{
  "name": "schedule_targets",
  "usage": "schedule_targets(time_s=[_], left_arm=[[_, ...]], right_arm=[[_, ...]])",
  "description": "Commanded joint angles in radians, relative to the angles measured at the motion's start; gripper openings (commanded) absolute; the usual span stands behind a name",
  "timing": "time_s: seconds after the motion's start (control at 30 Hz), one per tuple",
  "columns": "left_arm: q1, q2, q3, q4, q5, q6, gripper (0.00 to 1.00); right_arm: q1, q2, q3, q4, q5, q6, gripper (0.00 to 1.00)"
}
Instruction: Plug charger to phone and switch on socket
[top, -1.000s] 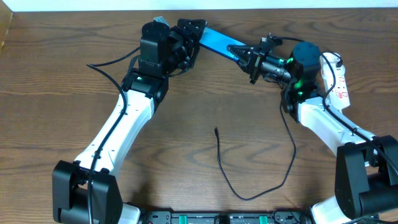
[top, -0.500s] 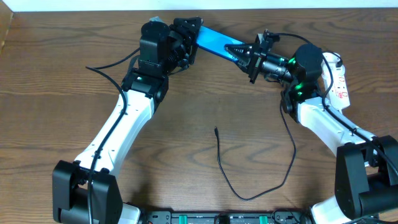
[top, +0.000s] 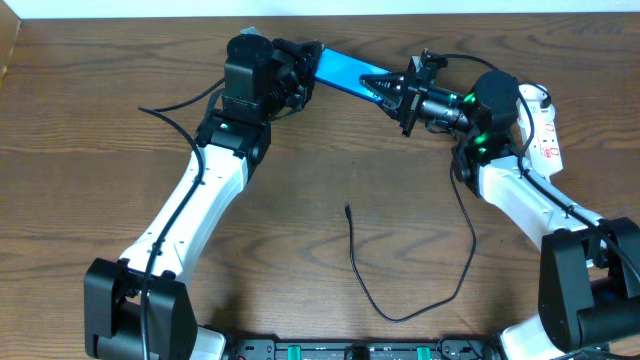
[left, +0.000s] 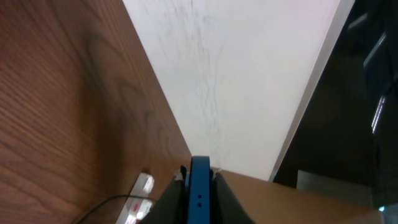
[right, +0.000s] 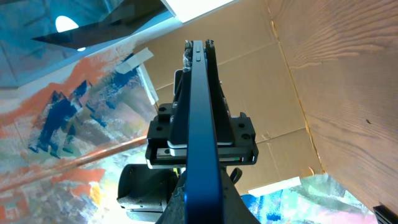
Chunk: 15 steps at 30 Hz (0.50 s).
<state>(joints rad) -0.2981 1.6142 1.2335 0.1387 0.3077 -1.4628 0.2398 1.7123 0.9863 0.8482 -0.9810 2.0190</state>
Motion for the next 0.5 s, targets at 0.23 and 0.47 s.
schedule_targets(time_s=[0.23,0.47], left_arm=[[0.001,-0.006,0.008,0.002,-0.014,0.01,0.08],[0.001,-0.006,0.008,0.002,-0.014,0.01,0.07]], right_arm=[[0.003,-0.005,0.014,0.015,-0.029,-0.046,0.01],[-0.01,-0.005,0.014,0.015,-0.035,-0.082,0.17]])
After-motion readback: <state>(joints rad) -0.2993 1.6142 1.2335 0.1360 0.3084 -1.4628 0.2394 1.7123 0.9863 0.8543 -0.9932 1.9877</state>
